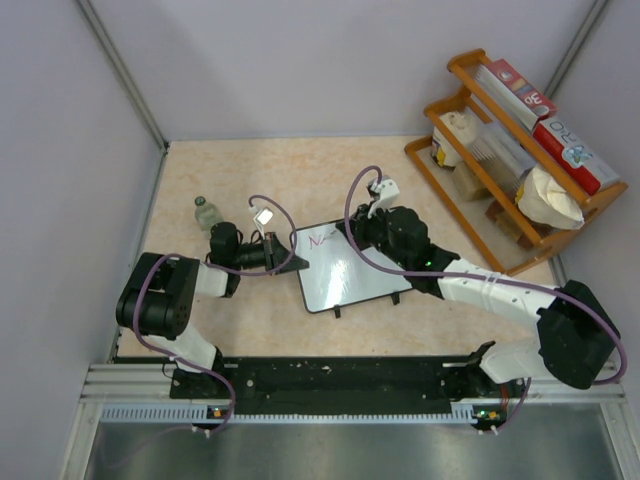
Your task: Write a sentence on the whiteboard
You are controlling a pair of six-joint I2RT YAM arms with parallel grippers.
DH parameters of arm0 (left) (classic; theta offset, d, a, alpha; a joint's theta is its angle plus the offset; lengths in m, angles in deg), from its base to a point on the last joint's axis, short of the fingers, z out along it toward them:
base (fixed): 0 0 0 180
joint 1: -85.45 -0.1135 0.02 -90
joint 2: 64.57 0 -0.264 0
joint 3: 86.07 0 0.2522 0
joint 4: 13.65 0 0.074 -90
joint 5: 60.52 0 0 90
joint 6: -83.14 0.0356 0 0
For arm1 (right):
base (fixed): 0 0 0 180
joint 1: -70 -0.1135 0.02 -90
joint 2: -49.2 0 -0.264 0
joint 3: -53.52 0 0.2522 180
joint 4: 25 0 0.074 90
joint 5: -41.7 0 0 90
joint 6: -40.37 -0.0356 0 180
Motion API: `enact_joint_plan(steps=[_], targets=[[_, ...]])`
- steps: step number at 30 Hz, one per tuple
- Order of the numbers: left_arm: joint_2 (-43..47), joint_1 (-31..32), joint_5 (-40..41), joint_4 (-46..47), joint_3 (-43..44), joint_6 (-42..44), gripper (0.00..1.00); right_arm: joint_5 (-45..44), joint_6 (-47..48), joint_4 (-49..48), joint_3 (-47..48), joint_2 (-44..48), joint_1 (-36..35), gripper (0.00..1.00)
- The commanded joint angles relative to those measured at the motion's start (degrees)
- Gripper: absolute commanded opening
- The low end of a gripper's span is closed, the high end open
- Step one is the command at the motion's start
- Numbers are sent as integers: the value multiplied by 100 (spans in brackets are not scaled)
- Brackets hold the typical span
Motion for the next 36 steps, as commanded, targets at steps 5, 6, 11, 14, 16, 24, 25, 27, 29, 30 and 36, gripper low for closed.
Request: enact_joint_plan(steps=[5, 6, 11, 14, 16, 24, 25, 27, 29, 30, 36], targets=[[-59, 1, 33, 74, -56, 75, 0, -173, 78, -1, 203, 9, 113, 0], [-68, -7, 42, 74, -56, 84, 0, -112, 69, -44, 220, -8, 113, 0], [-68, -7, 33, 92, -56, 75, 0, 47, 34, -124, 229, -52, 114, 0], [-68, -7, 33, 92, -56, 75, 0, 152, 16, -168, 221, -61, 122, 0], [-77, -7, 33, 100, -56, 66, 0, 240, 16, -194, 221, -70, 122, 0], [-86, -7, 33, 109, -56, 58, 0, 407, -19, -300, 185, -105, 122, 0], [-77, -7, 33, 109, -56, 58, 0, 425, -10, -300, 220, -114, 114, 0], [-77, -7, 24, 118, -56, 58, 0, 468, 16, -221, 308, -166, 122, 0], [-77, 1, 24, 118, -56, 66, 0, 469, 16, -168, 326, -184, 113, 0], [-77, 2, 24, 118, -56, 58, 0, 477, 16, -150, 326, -184, 113, 0], [-86, -7, 24, 118, -56, 58, 0, 609, -63, -98, 168, -210, 105, 0]])
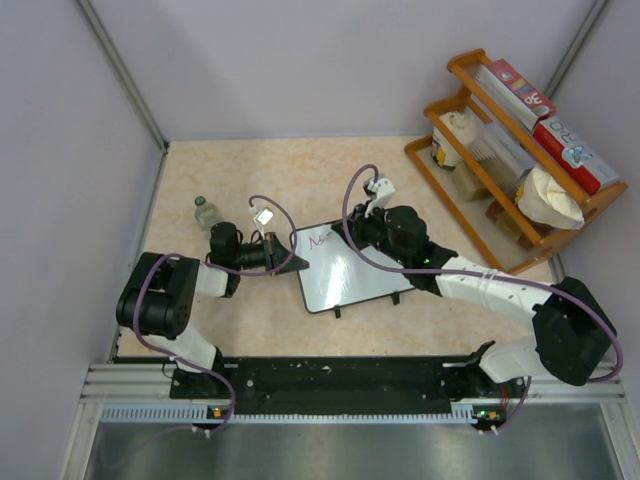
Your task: Write a sentence on the whiteboard
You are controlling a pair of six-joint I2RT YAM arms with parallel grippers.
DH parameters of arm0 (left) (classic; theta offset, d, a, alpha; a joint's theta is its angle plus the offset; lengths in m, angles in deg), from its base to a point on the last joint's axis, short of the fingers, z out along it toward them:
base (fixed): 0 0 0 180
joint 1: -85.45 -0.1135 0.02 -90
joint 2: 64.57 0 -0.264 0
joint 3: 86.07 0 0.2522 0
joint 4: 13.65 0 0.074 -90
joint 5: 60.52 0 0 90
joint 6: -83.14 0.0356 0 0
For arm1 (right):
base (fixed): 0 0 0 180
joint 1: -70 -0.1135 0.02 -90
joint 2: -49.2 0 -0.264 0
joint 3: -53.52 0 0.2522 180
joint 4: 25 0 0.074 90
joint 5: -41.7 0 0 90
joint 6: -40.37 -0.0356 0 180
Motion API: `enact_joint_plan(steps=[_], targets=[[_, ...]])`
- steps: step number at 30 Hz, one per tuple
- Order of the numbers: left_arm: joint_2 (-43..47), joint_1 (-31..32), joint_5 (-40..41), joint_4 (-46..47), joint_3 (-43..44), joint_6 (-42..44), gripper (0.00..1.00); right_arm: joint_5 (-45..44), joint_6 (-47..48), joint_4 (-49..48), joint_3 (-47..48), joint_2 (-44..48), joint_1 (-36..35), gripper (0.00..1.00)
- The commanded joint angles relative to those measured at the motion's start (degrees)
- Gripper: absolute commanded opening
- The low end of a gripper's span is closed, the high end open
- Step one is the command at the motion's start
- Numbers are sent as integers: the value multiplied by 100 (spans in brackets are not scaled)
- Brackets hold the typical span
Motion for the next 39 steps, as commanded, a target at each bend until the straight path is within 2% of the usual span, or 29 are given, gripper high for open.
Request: enact_joint_plan(steps=[1, 19, 31, 39], targets=[[-64, -7, 42, 114, -56, 60, 0, 128, -69, -8, 72, -60, 50, 0], [-73, -7, 42, 131, -56, 51, 0, 32, -70, 194, -192, 90, 50, 0], [-73, -7, 42, 131, -56, 51, 0, -504, -52, 344, -201, 309, 112, 0], [-64, -7, 42, 131, -56, 51, 0, -180, -105, 221, -69, 511, 164, 0]])
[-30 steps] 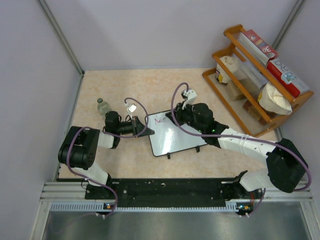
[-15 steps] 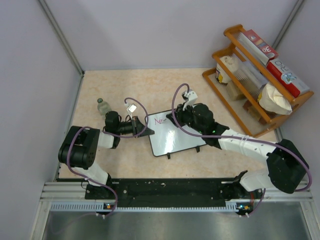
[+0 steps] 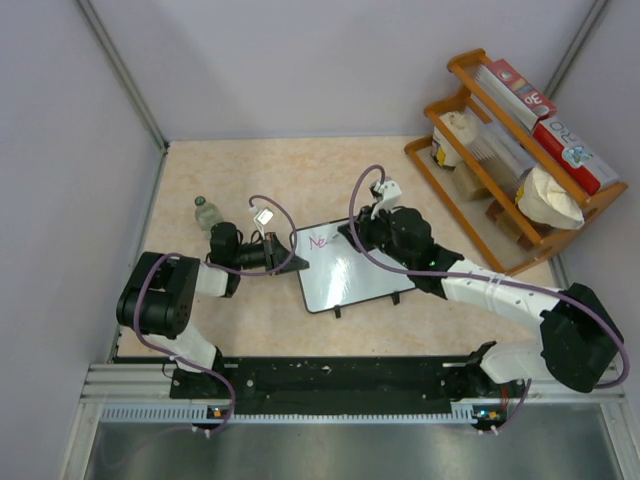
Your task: Write a sentence on the whiteboard
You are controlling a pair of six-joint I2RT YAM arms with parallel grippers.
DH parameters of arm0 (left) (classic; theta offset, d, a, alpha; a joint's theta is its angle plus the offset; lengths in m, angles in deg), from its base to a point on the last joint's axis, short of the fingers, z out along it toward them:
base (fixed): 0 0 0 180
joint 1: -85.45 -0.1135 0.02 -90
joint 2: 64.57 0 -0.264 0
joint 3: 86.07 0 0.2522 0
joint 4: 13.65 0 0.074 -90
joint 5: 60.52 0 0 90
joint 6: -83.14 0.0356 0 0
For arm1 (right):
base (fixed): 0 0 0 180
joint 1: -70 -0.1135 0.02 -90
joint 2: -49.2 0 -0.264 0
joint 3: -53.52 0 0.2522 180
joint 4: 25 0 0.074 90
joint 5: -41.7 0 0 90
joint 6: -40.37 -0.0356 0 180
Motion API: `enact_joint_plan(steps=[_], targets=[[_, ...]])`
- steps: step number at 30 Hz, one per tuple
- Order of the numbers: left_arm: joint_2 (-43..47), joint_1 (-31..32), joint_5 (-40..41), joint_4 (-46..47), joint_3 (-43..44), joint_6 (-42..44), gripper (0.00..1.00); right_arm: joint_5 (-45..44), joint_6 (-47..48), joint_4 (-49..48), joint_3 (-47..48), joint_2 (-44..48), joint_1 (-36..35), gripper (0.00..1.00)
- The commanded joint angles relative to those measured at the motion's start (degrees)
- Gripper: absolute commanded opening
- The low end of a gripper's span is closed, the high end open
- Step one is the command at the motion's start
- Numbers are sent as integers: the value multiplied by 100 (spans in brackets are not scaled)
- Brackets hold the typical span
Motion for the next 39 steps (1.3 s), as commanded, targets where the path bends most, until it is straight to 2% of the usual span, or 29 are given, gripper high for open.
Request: enact_joint_plan(steps=[1, 6, 19, 29, 39], targets=[[-40, -7, 48, 101, -56, 71, 0, 65, -2, -94, 93, 310, 127, 0], [-40, -7, 48, 109, -64, 62, 0, 119, -3, -191, 128, 565, 136, 0], [-40, -7, 48, 109, -64, 71, 0, 110, 16, -261, 286, 126, 206, 0], [-40, -7, 39, 118, -64, 62, 0, 119, -72, -560, 198, 188, 206, 0], [-49, -7, 39, 127, -56, 53, 0, 66, -64, -429, 198, -50, 206, 0]])
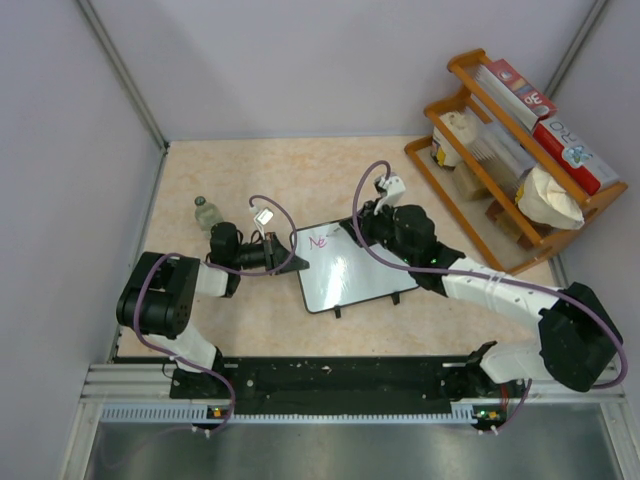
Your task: Write a sentence on the whiteboard
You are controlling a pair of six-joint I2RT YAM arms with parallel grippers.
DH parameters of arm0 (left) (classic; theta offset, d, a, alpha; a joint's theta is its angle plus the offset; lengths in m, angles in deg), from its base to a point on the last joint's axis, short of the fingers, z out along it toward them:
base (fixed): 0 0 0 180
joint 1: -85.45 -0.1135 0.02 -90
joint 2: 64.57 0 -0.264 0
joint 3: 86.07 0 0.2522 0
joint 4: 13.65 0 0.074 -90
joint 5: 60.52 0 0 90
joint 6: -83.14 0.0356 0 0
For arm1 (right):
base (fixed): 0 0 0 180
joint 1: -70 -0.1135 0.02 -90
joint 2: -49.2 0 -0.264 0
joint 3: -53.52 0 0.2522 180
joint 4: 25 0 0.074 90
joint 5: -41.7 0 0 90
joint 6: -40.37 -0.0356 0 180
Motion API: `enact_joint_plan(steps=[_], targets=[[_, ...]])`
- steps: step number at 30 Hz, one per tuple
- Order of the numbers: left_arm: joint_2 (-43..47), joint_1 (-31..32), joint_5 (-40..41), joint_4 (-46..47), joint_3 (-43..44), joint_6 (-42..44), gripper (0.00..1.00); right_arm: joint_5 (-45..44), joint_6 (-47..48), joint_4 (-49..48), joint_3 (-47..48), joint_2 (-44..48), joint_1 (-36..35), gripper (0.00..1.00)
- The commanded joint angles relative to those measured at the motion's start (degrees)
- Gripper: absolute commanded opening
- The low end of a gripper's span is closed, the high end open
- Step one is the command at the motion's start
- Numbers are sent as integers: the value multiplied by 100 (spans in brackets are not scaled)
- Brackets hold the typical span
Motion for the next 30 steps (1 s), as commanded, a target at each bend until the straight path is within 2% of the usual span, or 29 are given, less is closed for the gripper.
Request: enact_joint_plan(steps=[1, 22, 30], targets=[[-57, -7, 53, 107, -56, 53, 0, -19, -57, -168, 148, -37, 42, 0], [-49, -7, 61, 116, -64, 44, 0, -10, -92, -1, -494, 350, 34, 0], [-49, -7, 61, 125, -64, 44, 0, -247, -110, -80, -345, 306, 60, 0]])
